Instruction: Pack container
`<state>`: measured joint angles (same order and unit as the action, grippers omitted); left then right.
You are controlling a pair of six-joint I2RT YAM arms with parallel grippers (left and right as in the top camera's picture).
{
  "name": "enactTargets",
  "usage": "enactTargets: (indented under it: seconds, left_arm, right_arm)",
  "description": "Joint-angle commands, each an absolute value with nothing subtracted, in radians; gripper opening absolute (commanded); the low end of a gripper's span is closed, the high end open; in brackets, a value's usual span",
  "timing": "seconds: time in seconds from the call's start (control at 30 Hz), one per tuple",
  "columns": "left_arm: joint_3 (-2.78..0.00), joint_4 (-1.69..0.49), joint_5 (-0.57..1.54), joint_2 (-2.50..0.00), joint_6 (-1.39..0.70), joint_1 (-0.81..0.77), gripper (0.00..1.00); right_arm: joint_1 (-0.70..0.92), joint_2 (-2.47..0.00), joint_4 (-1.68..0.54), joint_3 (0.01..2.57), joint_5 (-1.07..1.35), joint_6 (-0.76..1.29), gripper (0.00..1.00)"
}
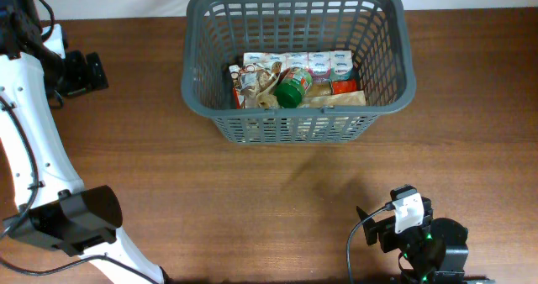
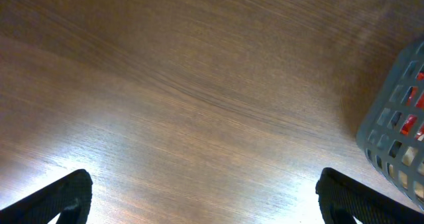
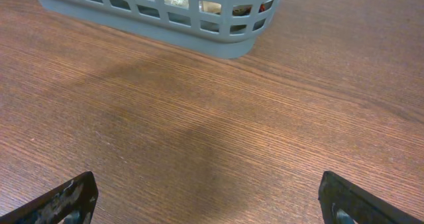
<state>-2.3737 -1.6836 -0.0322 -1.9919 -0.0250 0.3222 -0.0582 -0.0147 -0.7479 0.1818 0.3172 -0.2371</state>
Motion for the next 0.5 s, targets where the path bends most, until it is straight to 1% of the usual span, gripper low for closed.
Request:
enactTargets:
  seconds: [0.0, 0.27, 0.47]
  left_arm:
    - [-2.371, -1.684, -0.022, -1.993, -0.038, 0.324, 0.99]
    - [-2.371, -1.684, -0.022, -1.948, -0.038, 0.305, 0.99]
    - [-2.371, -1.684, -0.022, -1.846, -0.038, 0.215, 0.99]
  right_arm:
    - [-0.053, -0.003, -0.746, 0.174, 0.302, -0.230, 0.99]
    - [-0.053, -0.003, -0.746, 0.174, 0.302, -0.230, 0.99]
    - [-0.053, -0.003, -0.746, 0.174, 0.302, -0.230, 0.99]
